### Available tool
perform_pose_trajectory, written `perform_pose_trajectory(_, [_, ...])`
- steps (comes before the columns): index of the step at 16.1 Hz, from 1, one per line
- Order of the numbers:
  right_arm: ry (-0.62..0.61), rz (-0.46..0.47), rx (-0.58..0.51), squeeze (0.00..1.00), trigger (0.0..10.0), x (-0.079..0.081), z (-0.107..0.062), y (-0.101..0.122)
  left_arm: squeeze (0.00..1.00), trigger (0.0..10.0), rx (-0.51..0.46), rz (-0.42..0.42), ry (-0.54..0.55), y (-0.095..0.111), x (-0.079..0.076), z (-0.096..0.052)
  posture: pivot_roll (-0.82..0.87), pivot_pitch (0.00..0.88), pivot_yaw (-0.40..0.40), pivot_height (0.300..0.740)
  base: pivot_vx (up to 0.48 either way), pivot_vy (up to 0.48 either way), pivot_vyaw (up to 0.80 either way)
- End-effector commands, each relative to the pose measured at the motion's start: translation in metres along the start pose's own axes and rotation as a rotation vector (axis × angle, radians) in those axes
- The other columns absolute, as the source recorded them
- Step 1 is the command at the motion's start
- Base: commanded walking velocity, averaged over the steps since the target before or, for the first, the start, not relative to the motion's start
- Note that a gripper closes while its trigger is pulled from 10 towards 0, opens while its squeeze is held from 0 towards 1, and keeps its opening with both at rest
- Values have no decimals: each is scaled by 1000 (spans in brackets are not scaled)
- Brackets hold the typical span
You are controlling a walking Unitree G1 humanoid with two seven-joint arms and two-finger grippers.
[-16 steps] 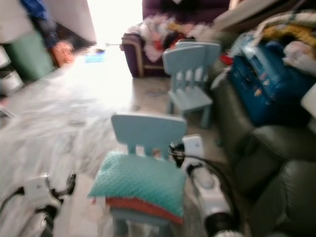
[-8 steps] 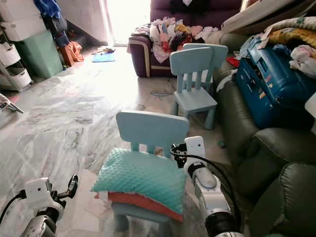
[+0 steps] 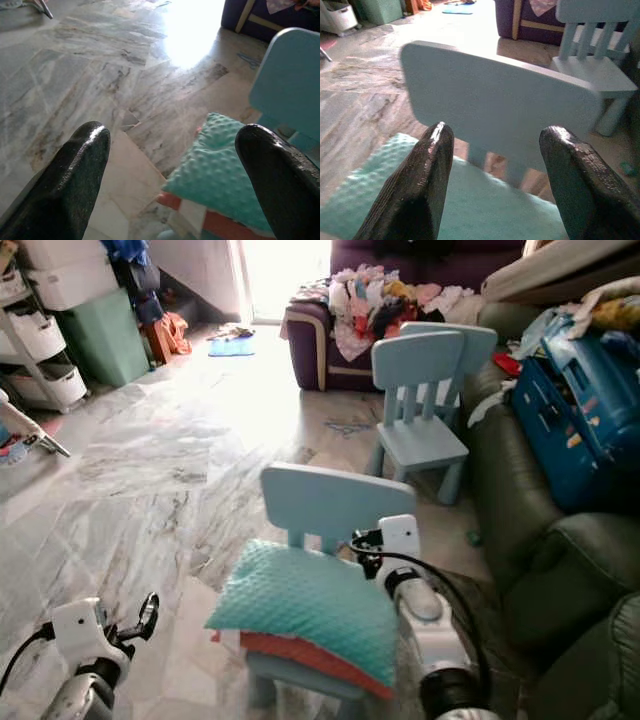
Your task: Move the pillow to the sofa
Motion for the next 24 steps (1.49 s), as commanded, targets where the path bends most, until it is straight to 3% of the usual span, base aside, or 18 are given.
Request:
perform_pose_trajectory(1, [-7, 2, -6, 0, 10000, -1, 0, 2, 0, 10000, -4, 10, 4, 3, 2, 0, -76, 15, 29, 740, 0, 0, 0])
perform_pose_trajectory(13, [5, 25, 3, 0, 10000, 1, 0, -1, 0, 10000, 44, 25, -22, -7, 0, -1, -72, 20, 30, 740, 0, 0, 0])
perform_pose_trajectory(19, [-9, 14, 50, 0, 10000, -15, -20, -20, 0, 10000, 105, 37, -76, -23, 1, -16, -67, 24, 30, 740, 0, 0, 0])
perform_pose_trajectory(24, [-2, 4, 76, 0, 10000, -19, -31, -27, 0, 10000, 134, 48, -94, -30, 5, -25, -69, 30, 32, 740, 0, 0, 0])
Point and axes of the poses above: a point about 5 cm out from each wrist's last joint towards the gripper, its own z axis pointing out of the wrist towards the gripper, its own y axis along the axis of the wrist's last joint, x = y × z, the point moved 3 cm from there along z, pointing out of the wrist towards the gripper, and after that the axes turned 5 degrees about z, right-handed, at the moved point
